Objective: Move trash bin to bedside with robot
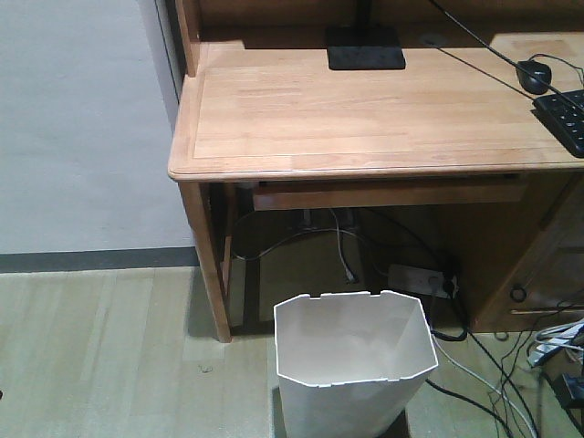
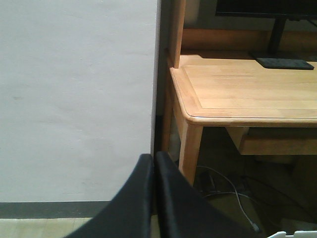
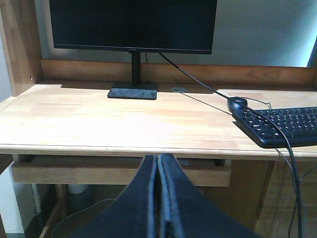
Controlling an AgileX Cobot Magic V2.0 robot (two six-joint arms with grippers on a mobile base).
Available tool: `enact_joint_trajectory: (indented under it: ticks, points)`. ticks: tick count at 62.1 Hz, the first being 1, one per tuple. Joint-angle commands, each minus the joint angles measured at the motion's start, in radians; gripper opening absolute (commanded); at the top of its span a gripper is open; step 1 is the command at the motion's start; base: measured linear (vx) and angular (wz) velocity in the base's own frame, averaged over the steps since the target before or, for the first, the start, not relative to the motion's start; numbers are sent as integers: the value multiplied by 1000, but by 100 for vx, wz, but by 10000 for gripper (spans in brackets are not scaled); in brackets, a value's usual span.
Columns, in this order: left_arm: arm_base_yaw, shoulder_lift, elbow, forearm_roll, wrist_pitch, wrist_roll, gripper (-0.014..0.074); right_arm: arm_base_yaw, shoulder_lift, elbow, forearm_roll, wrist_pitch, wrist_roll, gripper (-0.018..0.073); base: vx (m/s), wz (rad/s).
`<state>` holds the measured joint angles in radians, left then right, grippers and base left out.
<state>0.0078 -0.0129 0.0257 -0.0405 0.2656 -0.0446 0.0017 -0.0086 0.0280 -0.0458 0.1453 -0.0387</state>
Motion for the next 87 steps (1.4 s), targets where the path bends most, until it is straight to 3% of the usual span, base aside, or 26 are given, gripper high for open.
enact_joint_trajectory:
  ticks: [1,28,59,87]
  points:
    - [1,-14,12,-4,-69,-6,-6,1,-15,7,-17,-73,-13,-9,0,0]
    - [1,-14,12,-4,-69,-6,-6,1,-12,-16,-3,-155,-11,-9,0,0]
    - [1,-14,12,-4,-69,-6,-6,1,307,-332,15,-46,-3,-9,0,0]
    - [1,-14,12,-4,-69,-6,-6,1,384,-330,17,-80,-8,-1,0,0]
